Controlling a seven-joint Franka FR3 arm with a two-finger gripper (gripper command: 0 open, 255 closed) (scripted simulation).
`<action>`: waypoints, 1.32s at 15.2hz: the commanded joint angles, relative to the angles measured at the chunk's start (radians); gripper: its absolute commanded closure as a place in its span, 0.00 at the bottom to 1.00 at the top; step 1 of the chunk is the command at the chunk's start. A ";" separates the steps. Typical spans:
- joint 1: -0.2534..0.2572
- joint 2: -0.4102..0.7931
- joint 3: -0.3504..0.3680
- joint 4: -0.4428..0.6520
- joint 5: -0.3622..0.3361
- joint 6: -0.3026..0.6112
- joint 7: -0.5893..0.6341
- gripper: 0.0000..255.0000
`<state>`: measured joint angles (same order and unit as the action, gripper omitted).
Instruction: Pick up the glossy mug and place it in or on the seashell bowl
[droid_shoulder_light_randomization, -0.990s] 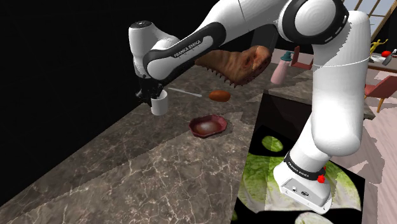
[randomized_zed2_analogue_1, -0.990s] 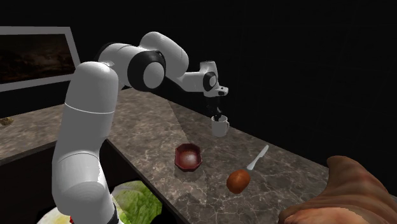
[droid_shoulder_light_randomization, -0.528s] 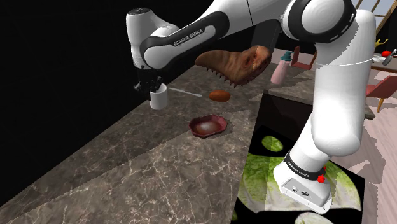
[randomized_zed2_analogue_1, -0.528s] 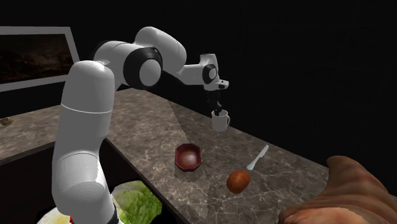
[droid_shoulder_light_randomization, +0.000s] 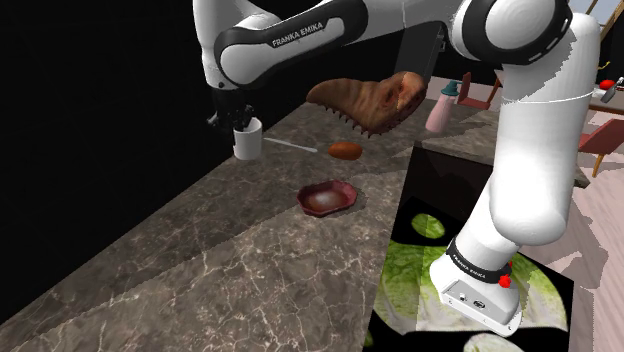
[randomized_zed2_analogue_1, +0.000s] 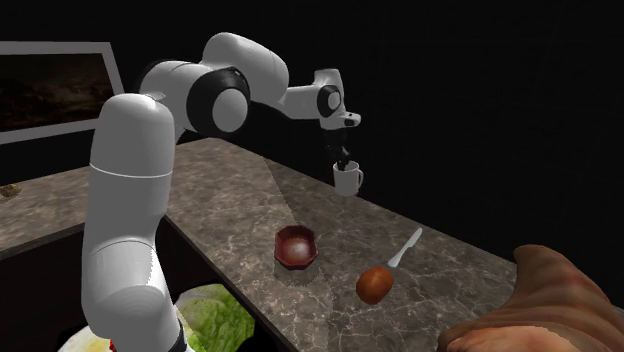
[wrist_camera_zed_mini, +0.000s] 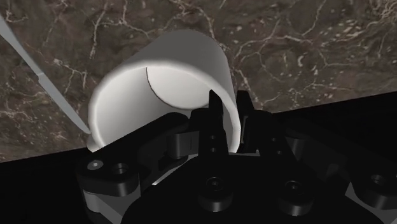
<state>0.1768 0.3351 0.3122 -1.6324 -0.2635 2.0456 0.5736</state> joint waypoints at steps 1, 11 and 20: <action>0.001 -0.003 0.001 0.021 0.003 -0.024 -0.004 1.00; -0.050 -0.274 0.010 -0.277 0.093 0.024 -0.055 1.00; -0.050 -0.656 -0.031 -0.657 0.220 0.049 -0.159 1.00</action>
<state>0.1227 -0.2716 0.2879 -2.2418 -0.0580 2.0936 0.4274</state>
